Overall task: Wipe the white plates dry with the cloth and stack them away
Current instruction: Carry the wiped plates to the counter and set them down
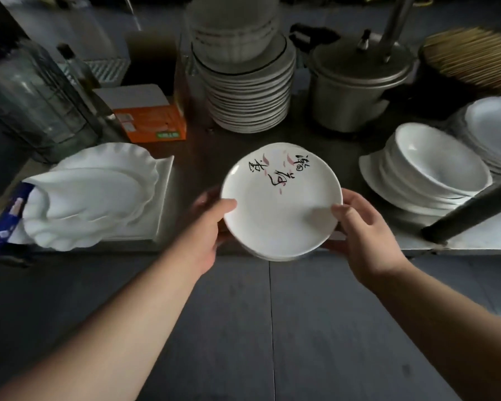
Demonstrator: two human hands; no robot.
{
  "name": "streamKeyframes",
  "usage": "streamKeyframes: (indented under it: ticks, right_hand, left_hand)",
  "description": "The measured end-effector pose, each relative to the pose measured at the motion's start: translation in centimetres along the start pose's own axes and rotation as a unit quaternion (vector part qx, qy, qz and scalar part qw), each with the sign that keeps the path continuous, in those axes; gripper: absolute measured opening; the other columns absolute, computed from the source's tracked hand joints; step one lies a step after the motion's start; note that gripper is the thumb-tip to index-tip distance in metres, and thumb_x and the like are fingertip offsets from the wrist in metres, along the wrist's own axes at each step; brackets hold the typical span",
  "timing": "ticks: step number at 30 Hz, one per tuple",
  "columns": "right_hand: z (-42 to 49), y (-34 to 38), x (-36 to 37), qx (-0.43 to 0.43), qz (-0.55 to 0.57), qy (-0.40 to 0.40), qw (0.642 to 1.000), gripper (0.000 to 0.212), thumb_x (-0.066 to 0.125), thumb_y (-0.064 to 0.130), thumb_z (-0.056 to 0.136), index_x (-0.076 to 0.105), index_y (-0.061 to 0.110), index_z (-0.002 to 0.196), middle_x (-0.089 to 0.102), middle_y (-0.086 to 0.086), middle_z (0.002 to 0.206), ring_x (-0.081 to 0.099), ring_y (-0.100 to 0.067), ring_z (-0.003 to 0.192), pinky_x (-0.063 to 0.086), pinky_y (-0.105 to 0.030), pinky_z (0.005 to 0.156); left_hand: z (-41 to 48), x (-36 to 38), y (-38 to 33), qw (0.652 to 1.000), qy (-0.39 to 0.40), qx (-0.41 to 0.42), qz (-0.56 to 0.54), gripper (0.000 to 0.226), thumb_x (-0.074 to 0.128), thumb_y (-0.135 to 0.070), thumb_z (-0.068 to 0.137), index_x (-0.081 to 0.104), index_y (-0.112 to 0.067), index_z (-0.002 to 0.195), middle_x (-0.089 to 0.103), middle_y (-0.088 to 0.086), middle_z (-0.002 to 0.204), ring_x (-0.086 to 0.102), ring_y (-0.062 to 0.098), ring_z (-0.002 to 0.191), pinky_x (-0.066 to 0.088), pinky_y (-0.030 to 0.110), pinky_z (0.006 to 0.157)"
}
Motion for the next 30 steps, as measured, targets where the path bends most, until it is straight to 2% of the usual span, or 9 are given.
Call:
streamKeyframes:
  ticks: [3, 7, 11, 13, 15, 19, 22, 27, 30]
  right_hand:
    - [3.0, -0.7, -0.5, -0.023, 0.000, -0.022, 0.999, 0.036, 0.056, 0.036, 0.082, 0.070, 0.030, 0.115, 0.074, -0.013, 0.100, 0.076, -0.032, 0.089, 0.064, -0.048, 0.072]
    - [6.7, -1.3, -0.6, -0.023, 0.041, -0.048, 0.998, 0.033, 0.058, 0.038, 0.081, 0.072, 0.027, 0.109, 0.076, -0.011, 0.097, 0.075, -0.035, 0.089, 0.064, -0.054, 0.076]
    - [10.0, -1.2, -0.2, -0.017, 0.058, -0.058, 0.997, 0.024, 0.059, 0.034, 0.088, 0.070, 0.023, 0.106, 0.074, -0.003, 0.080, 0.071, -0.032, 0.083, 0.062, -0.056, 0.077]
    - [11.7, -1.2, 0.2, -0.004, 0.070, -0.061, 0.996, 0.017, 0.060, 0.032, 0.092, 0.070, 0.023, 0.102, 0.074, -0.008, 0.086, 0.070, -0.035, 0.087, 0.060, -0.060, 0.082]
    - [13.2, -1.3, 0.8, 0.019, 0.079, -0.059, 0.995, 0.020, 0.063, 0.035, 0.087, 0.071, 0.022, 0.099, 0.072, -0.015, 0.095, 0.068, -0.035, 0.088, 0.058, -0.064, 0.086]
    - [14.9, -1.6, 1.0, 0.040, 0.063, -0.047, 0.996, 0.014, 0.057, 0.029, 0.098, 0.069, 0.023, 0.097, 0.068, -0.012, 0.089, 0.066, -0.034, 0.089, 0.059, -0.062, 0.090]
    - [15.7, -1.8, 0.8, 0.053, 0.049, -0.050, 0.996, 0.015, 0.055, 0.029, 0.099, 0.069, 0.024, 0.097, 0.068, -0.012, 0.091, 0.067, -0.034, 0.090, 0.059, -0.062, 0.091]
    - [16.8, -1.7, 0.4, 0.070, 0.037, -0.048, 0.996, 0.019, 0.056, 0.035, 0.097, 0.070, 0.025, 0.104, 0.071, -0.010, 0.090, 0.071, -0.033, 0.090, 0.062, -0.055, 0.086]
    - [17.0, -1.7, 0.5, 0.081, 0.039, -0.052, 0.995, 0.024, 0.057, 0.038, 0.097, 0.070, 0.022, 0.109, 0.071, -0.009, 0.091, 0.072, -0.029, 0.084, 0.064, -0.046, 0.075]
  left_hand:
    - [3.7, 1.3, 0.8, 1.000, 0.014, 0.016, 0.003, 0.023, 0.061, -0.014, 0.097, 0.069, -0.029, 0.113, 0.077, -0.001, 0.107, 0.071, 0.023, 0.100, 0.056, 0.035, 0.072]
    - [7.9, 2.3, 0.1, 0.999, 0.020, 0.034, 0.015, 0.027, 0.065, -0.022, 0.096, 0.070, -0.028, 0.122, 0.077, 0.001, 0.115, 0.071, 0.025, 0.107, 0.060, 0.040, 0.077]
    - [11.0, 2.9, -1.3, 0.999, 0.019, 0.031, 0.026, 0.018, 0.066, -0.025, 0.096, 0.072, -0.028, 0.113, 0.075, 0.003, 0.118, 0.069, 0.028, 0.113, 0.061, 0.043, 0.078]
    - [12.2, 3.3, -1.7, 0.999, 0.017, 0.025, 0.024, 0.012, 0.066, -0.024, 0.097, 0.071, -0.028, 0.107, 0.074, 0.003, 0.117, 0.068, 0.027, 0.112, 0.062, 0.043, 0.078]
    - [13.3, 3.6, -2.0, 0.999, 0.019, 0.020, 0.022, 0.008, 0.064, -0.023, 0.098, 0.069, -0.027, 0.103, 0.073, 0.001, 0.113, 0.068, 0.026, 0.108, 0.061, 0.042, 0.078]
    - [15.2, 4.3, -1.4, 1.000, 0.011, 0.005, 0.029, 0.006, 0.062, -0.022, 0.100, 0.066, -0.027, 0.100, 0.071, 0.001, 0.113, 0.067, 0.024, 0.106, 0.061, 0.047, 0.088]
    - [15.9, 4.5, -0.8, 0.999, -0.003, 0.000, 0.033, 0.005, 0.064, -0.024, 0.098, 0.067, -0.028, 0.100, 0.071, 0.001, 0.116, 0.066, 0.025, 0.109, 0.059, 0.053, 0.095]
    - [16.8, 5.0, -0.7, 0.998, -0.014, 0.015, 0.052, 0.004, 0.063, -0.028, 0.099, 0.067, -0.029, 0.096, 0.071, -0.003, 0.110, 0.066, 0.020, 0.104, 0.059, 0.050, 0.096]
    - [16.9, 5.0, -0.7, 0.998, -0.021, 0.025, 0.063, 0.006, 0.062, -0.031, 0.100, 0.065, -0.030, 0.095, 0.069, -0.005, 0.110, 0.065, 0.019, 0.105, 0.060, 0.049, 0.095]
Point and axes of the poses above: each hand's wrist, its own z-axis towards the middle knuckle, its own x-axis out of the palm, y = z × x, the point moved 8 cm from there along z, towards the middle knuckle
